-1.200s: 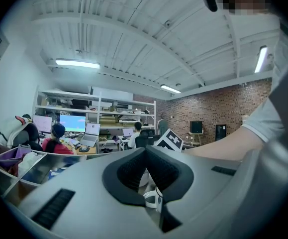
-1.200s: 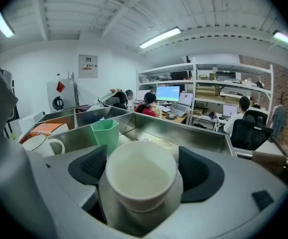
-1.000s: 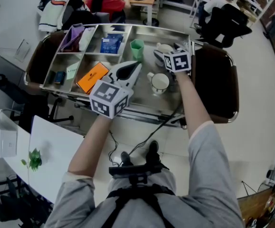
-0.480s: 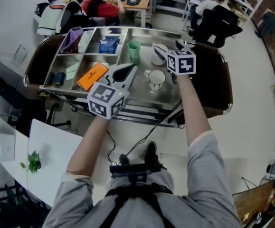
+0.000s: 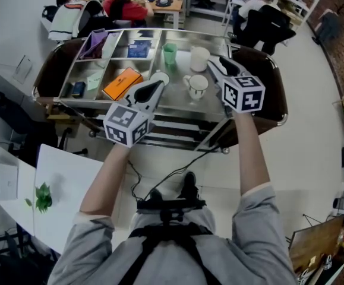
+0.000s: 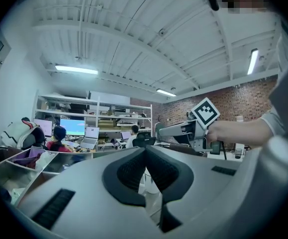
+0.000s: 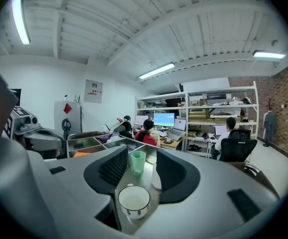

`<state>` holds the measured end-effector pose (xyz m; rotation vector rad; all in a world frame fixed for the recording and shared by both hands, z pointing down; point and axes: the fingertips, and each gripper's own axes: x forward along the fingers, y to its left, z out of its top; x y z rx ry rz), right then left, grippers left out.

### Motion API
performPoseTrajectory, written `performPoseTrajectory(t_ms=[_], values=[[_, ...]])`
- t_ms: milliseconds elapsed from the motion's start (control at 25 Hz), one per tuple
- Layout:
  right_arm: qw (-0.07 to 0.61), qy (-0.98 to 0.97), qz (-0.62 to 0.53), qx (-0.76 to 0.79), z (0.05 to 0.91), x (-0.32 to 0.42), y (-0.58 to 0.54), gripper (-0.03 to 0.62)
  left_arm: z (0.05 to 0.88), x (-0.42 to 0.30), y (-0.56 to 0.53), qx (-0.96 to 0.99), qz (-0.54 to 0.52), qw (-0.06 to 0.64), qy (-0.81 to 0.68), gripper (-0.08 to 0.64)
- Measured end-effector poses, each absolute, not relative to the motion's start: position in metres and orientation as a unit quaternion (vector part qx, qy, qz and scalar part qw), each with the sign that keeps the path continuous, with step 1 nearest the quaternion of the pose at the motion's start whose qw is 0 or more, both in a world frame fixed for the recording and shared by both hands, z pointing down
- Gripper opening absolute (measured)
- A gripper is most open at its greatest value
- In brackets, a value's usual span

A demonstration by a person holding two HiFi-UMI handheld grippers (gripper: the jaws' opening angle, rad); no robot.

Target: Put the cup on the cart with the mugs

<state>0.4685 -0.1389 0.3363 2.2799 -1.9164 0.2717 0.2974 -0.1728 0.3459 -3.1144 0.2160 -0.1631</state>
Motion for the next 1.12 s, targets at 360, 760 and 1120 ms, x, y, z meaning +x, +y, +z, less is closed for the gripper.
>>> performPoseTrajectory(t_ms=[360,760,1120], values=[[0.039,-0.630,0.083,0.771,0.336,0.421,-0.067,0.084,0.356,0.255,-0.156,-0.996,-0.043,0.003,0.072,0.003],[0.009,-0.619,0.111,0.778,0.377,0.383,-0.005,0.081,0.381,0.220,-0.129,-0.997,-0.049,0.001,0.068,0.003],[0.026,-0.612,0.128,0.780,0.409,0.356,0.018,0.069,0.395,0.183,-0.132,-0.994,-0.051,-0.013,0.095,0.003]])
